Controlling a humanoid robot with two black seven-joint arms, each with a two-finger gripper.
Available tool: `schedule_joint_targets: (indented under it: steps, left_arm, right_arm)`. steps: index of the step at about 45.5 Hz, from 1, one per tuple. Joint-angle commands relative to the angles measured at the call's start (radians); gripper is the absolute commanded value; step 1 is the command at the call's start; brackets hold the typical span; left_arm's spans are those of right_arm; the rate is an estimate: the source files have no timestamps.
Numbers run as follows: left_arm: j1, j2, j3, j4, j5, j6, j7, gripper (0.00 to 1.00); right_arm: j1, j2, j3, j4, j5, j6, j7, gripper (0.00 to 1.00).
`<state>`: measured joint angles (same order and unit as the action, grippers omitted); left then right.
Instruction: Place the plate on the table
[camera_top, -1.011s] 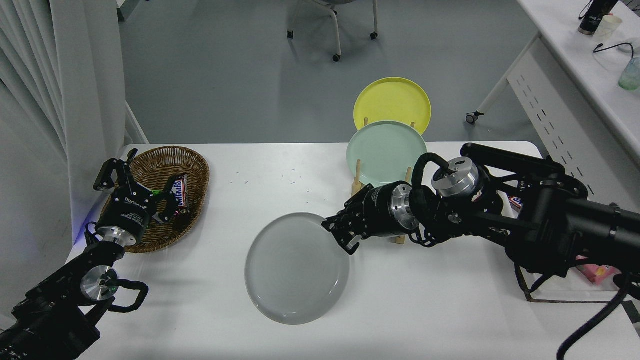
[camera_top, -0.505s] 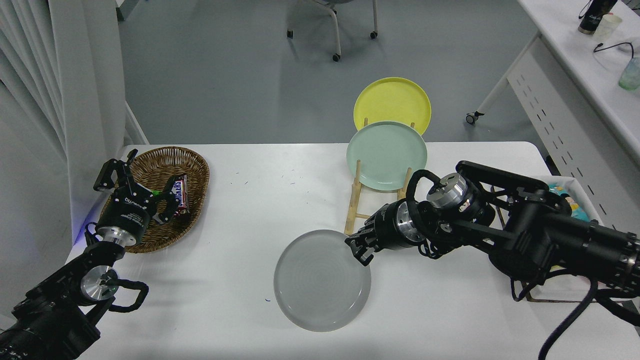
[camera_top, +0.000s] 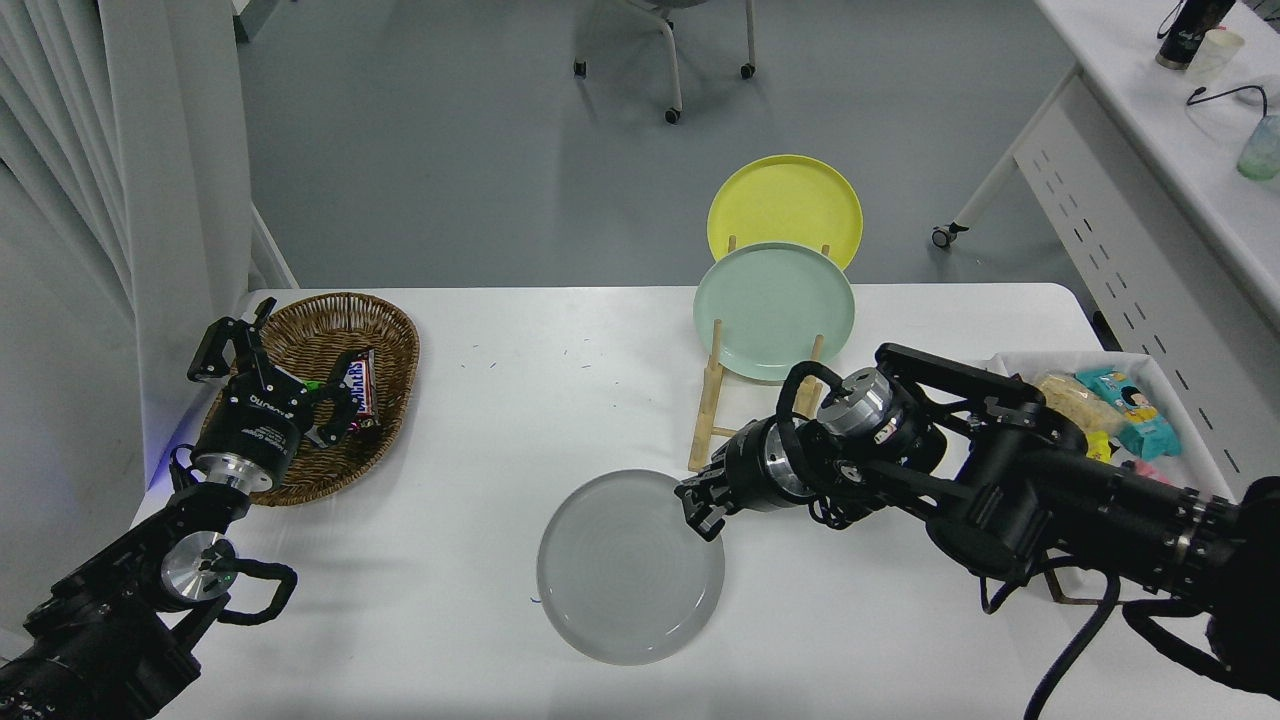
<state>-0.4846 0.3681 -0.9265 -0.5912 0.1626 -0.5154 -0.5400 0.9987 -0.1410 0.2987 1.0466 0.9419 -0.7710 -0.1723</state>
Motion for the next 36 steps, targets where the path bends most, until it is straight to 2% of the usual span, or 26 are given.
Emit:
schedule_joint_targets:
  steps: [1,15,23,36]
  left_arm:
    - [0.000,0.000,0.000,-0.001,0.000,0.000,0.000,0.98]
    - [0.001,0.000,0.000,0.001,0.000,0.000,0.000,0.98]
    - [0.000,0.000,0.000,-0.001,0.000,0.000,0.000,0.98]
    - [0.000,0.000,0.000,0.001,0.000,0.000,0.000,0.98]
  right_arm:
    - [-0.006,0.034,0.020,-0.052,-0.032,0.010,-0.001,0.00]
    - [-0.018,0.044,0.033,-0.062,-0.017,-0.016,-0.001,0.00]
    - [-0.028,0.049,0.053,-0.051,0.047,-0.047,-0.007,0.00]
    - [-0.038,0.063,0.057,-0.057,0.052,-0.036,-0.015,0.00]
